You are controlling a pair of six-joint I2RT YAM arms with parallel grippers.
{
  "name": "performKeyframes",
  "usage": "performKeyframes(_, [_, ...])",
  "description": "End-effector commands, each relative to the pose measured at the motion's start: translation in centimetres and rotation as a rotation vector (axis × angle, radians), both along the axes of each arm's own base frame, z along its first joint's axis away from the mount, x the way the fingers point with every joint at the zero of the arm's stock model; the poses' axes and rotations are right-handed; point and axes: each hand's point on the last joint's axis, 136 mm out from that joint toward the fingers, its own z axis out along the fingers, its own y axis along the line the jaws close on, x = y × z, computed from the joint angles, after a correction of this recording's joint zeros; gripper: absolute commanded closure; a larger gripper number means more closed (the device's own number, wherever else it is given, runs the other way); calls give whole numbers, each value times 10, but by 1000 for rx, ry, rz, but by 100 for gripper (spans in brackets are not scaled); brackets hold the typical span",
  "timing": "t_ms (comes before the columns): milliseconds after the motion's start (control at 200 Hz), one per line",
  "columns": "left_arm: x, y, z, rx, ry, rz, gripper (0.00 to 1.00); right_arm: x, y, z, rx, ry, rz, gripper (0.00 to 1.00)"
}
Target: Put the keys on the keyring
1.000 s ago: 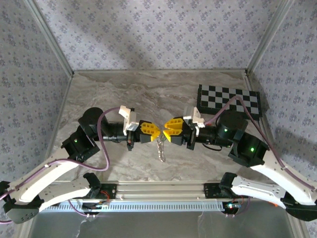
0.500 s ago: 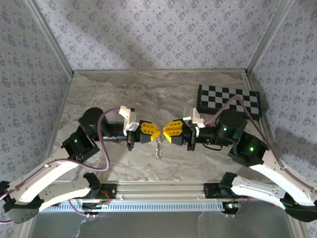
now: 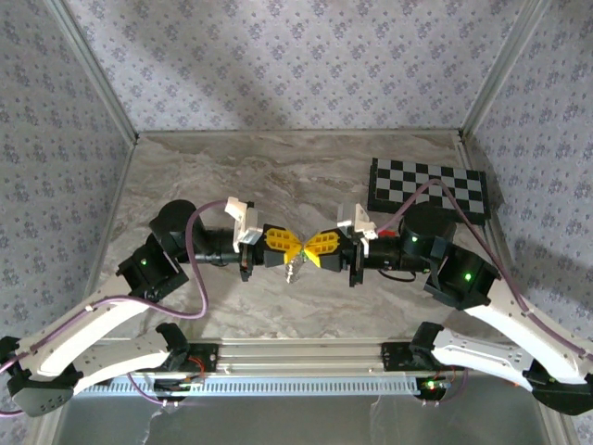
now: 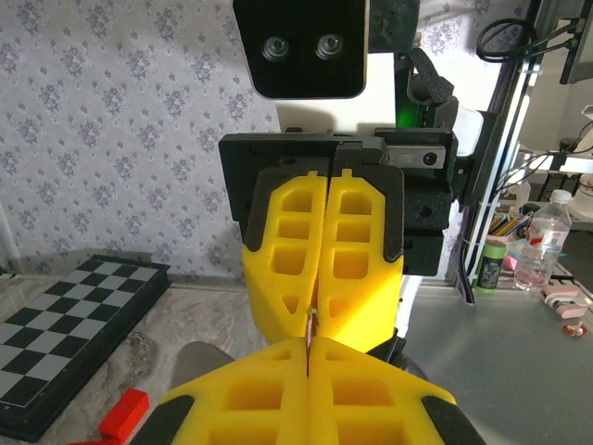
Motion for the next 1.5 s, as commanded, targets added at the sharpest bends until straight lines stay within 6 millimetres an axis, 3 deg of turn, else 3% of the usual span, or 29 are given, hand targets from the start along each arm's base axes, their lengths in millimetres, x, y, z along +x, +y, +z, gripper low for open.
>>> performKeyframes(0, [-5, 3, 24, -58, -61, -10, 100, 0, -4, 3, -4, -7, -8, 100])
performKeyframes(235, [-3, 1, 9, 24, -49, -5, 100, 2, -8, 1, -43, 3, -32, 100])
performKeyframes(310, [-3, 1, 1, 72, -44, -6, 100, -1, -8, -8, -95, 55, -20, 100])
performKeyframes(325, [-3, 1, 0, 79, -46, -5, 100, -1, -11, 2, -84, 46, -23, 100])
performKeyframes(470, [0, 5, -14, 190, -55, 14, 86, 0, -15, -11, -211, 74, -32, 100])
performKeyframes(670, [6, 8, -29, 311, -66, 37, 75, -2, -26, -22, -370, 64, -26, 100])
performKeyframes(1089, [5, -4, -25, 295, -19, -11, 63, 8, -26, -37, -544, 27, -35, 100])
performKeyframes(1499, [9, -22, -33, 302, 41, -56, 67, 7, -20, -42, -556, -3, -17, 100])
